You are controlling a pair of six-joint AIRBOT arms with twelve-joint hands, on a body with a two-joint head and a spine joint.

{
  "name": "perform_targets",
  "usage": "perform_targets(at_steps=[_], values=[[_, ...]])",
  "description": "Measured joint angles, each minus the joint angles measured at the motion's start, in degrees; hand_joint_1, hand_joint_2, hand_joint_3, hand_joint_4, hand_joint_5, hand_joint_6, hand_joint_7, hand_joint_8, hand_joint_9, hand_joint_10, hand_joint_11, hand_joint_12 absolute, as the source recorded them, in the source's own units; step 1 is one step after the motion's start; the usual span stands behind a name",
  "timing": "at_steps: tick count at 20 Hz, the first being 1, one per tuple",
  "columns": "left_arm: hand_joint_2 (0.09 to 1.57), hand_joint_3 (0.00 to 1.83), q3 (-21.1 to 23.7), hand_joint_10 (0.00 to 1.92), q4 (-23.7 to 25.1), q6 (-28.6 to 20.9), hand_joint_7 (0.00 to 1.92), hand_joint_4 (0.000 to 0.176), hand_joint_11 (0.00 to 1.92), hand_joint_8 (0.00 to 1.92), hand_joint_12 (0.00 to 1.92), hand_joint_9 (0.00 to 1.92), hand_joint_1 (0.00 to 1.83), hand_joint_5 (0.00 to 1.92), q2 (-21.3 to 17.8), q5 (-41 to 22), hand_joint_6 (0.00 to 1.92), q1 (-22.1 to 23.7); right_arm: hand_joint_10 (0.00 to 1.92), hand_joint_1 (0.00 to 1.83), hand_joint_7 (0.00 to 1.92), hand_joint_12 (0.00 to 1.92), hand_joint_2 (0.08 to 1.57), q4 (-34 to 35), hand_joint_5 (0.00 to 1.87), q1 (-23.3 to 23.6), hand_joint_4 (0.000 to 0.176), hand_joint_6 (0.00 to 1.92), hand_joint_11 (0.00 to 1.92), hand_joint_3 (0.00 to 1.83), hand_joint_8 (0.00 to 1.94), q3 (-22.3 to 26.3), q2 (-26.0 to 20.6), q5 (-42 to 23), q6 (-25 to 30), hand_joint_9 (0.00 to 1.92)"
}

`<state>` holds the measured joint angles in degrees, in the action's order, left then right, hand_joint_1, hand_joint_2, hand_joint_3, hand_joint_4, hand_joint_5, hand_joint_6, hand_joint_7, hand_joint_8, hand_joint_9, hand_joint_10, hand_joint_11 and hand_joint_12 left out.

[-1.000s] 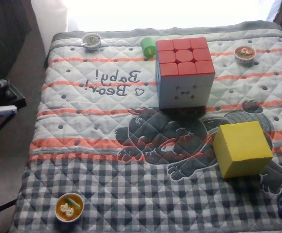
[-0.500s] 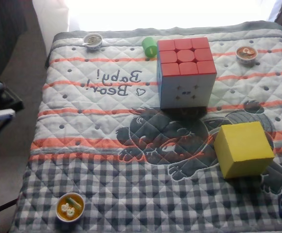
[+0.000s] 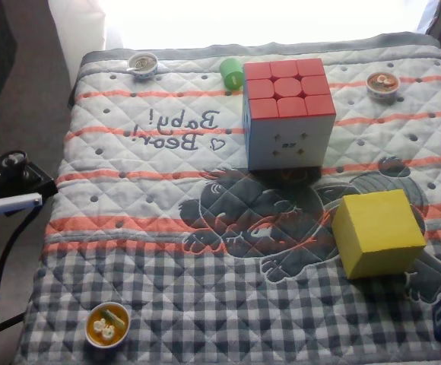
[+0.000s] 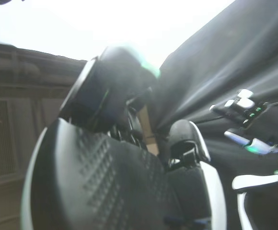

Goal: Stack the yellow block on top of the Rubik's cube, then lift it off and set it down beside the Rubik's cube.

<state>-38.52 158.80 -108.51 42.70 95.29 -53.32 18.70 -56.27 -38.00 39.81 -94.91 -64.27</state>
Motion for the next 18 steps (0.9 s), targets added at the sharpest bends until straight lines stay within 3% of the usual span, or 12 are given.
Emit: perform_targets(at_steps=[2, 4, 6, 8, 9, 10, 11, 12, 14, 16, 17, 18], values=[[1.32, 0.00, 0.0, 1.76, 0.1, -1.5, 0.49, 0.085, 0.53, 1.33, 1.92, 0.65, 0.23, 0.24, 0.0, -0.3, 0.99, -0.6, 1.92, 0.00, 0.15, 1.92, 1.39, 0.6, 0.00, 0.0, 0.000, 1.74, 1.06, 0.00, 1.94, -0.2, 0.0, 0.4, 0.4, 0.96], [1.33, 0.00, -0.2, 1.73, 0.2, -2.9, 0.50, 0.053, 0.53, 1.19, 1.92, 0.64, 0.15, 0.18, 0.1, -0.3, 0.91, -0.9, 1.92, 0.00, 0.13, 1.92, 1.39, 0.6, 0.00, 0.0, 0.000, 1.59, 0.96, 0.00, 1.76, -0.2, 0.3, 0.1, 0.8, 0.94], [1.32, 0.00, -0.7, 1.68, 0.9, -4.1, 0.52, 0.089, 0.61, 0.94, 1.88, 0.67, 0.17, 0.22, 0.3, 0.0, 0.93, -1.0, 1.92, 0.00, 0.18, 1.92, 1.41, 0.2, 0.00, 0.0, 0.000, 1.53, 1.07, 0.00, 1.67, -0.6, 0.7, 0.1, 1.6, 0.96], [1.27, 0.00, -0.7, 1.63, 0.8, -4.1, 0.68, 0.113, 0.56, 1.31, 1.84, 0.73, 0.24, 0.28, 0.4, -0.1, 0.87, -1.0, 1.92, 0.00, 0.36, 1.92, 1.39, 0.4, 0.00, 0.0, 0.000, 1.83, 0.98, 0.00, 1.92, -0.8, 0.7, 0.0, 2.7, 0.91], [1.24, 0.00, -0.7, 1.67, 0.8, -4.1, 0.90, 0.163, 0.49, 1.46, 1.87, 0.79, 0.16, 0.55, 0.4, 0.0, 1.03, -1.0, 1.92, 0.00, 0.64, 1.92, 1.35, 0.5, 0.05, 0.0, 0.000, 1.90, 0.91, 0.00, 1.94, -0.9, 0.7, 0.0, 2.8, 0.92], [1.22, 0.00, -0.7, 1.66, 0.8, -4.1, 1.00, 0.173, 0.44, 1.49, 1.86, 0.82, 0.16, 0.64, 0.5, 0.0, 1.05, -1.0, 1.92, 0.00, 0.66, 1.92, 1.34, 0.6, 0.01, 0.0, 0.000, 1.92, 0.86, 0.00, 1.94, -1.0, 0.7, 0.0, 2.8, 0.91], [1.24, 0.00, -0.8, 1.60, 0.8, -4.1, 0.67, 0.151, 0.44, 1.18, 1.82, 0.72, 0.18, 0.43, 0.6, 0.0, 0.94, -1.0, 1.92, 0.00, 0.70, 1.92, 1.30, 0.6, 0.17, 0.0, 0.000, 1.92, 0.73, 0.00, 1.94, -1.0, 0.7, 0.1, 2.8, 0.83], [1.24, 0.00, -0.8, 1.56, 1.2, -4.1, 0.73, 0.138, 0.42, 1.26, 1.78, 0.71, 0.18, 0.43, 0.7, -0.2, 0.82, -1.0, 1.92, 0.00, 0.33, 1.92, 1.35, 0.6, 0.10, 0.0, 0.000, 1.84, 0.81, 0.00, 1.93, -1.0, 0.7, 0.0, 2.8, 0.79], [1.21, 0.00, -0.9, 1.48, 1.0, -4.2, 0.78, 0.151, 0.44, 1.24, 1.69, 0.73, 0.23, 0.48, 0.7, 0.0, 0.67, -1.0, 1.92, 0.00, 0.18, 1.92, 1.33, 0.4, 0.19, 0.0, 0.000, 1.68, 0.71, 0.00, 1.68, -1.0, 0.9, 0.0, 3.0, 0.65], [1.21, 0.00, -0.9, 1.46, 0.7, -4.3, 0.87, 0.173, 0.48, 1.28, 1.67, 0.77, 0.17, 0.54, 0.7, 0.0, 0.80, -1.2, 1.92, 0.00, 0.32, 1.92, 1.30, 0.5, 0.14, 0.0, 0.000, 1.71, 0.71, 0.00, 1.76, -1.3, 1.0, 0.1, 3.1, 0.72], [1.23, 0.00, -1.0, 1.42, 0.7, -4.5, 0.79, 0.131, 0.53, 1.12, 1.64, 0.76, 0.20, 0.50, 0.7, 0.0, 0.75, -1.1, 1.92, 0.00, 0.31, 1.92, 1.30, 0.6, 0.16, 0.0, 0.000, 1.68, 0.39, 0.00, 1.71, -1.3, 1.0, 0.0, 3.3, 0.74], [1.26, 0.00, -1.1, 1.36, 0.9, -4.8, 0.79, 0.132, 0.55, 1.04, 1.60, 0.76, 0.18, 0.52, 0.8, 0.0, 0.64, -1.1, 1.92, 0.00, 0.30, 1.92, 1.31, 0.6, 0.16, 0.0, 0.000, 1.75, 0.27, 0.00, 1.72, -1.3, 1.0, 0.0, 3.5, 0.76]])
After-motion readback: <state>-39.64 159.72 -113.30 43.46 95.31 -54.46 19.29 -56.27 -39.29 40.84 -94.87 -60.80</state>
